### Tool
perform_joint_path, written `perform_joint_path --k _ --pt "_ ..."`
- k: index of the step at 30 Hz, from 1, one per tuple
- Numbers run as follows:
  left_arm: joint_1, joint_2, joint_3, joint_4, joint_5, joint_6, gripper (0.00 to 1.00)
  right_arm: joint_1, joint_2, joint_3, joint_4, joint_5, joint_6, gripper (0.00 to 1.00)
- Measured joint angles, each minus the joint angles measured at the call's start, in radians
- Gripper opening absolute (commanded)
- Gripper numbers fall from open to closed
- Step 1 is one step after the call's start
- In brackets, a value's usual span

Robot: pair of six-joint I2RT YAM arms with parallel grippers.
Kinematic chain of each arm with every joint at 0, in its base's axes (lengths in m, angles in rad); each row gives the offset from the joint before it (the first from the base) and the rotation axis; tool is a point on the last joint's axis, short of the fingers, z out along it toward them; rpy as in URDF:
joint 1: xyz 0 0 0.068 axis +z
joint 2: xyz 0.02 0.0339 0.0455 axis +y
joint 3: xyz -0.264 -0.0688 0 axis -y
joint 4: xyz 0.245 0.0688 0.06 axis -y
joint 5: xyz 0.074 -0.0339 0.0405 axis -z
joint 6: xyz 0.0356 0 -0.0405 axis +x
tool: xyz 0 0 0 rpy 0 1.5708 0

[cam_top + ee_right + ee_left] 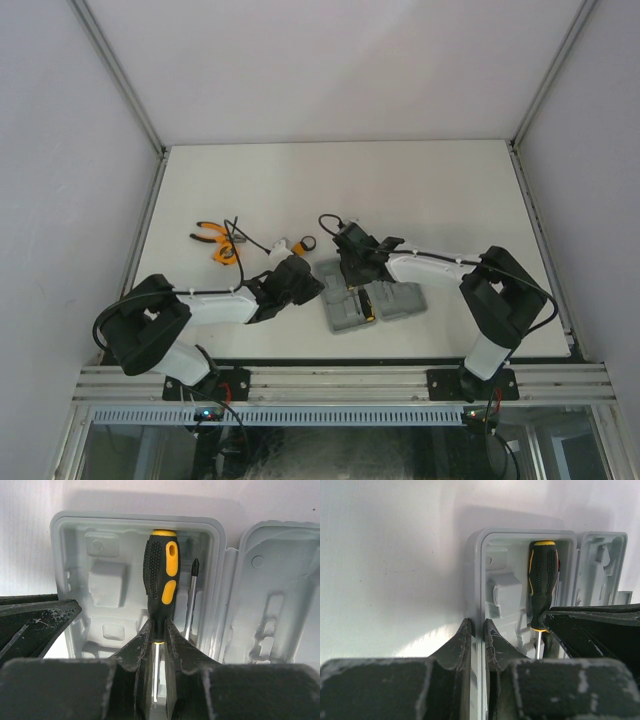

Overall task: Sort the tools into containers
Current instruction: Place the screwdriver in the storage box.

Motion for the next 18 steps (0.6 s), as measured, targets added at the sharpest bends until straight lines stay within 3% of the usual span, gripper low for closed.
perform_joint_path --k 18 --pt "0.000 0.002 0.000 0.003 0.004 0.012 0.00 -0.024 0.085 0.104 -0.120 -0.047 0.001 0.02"
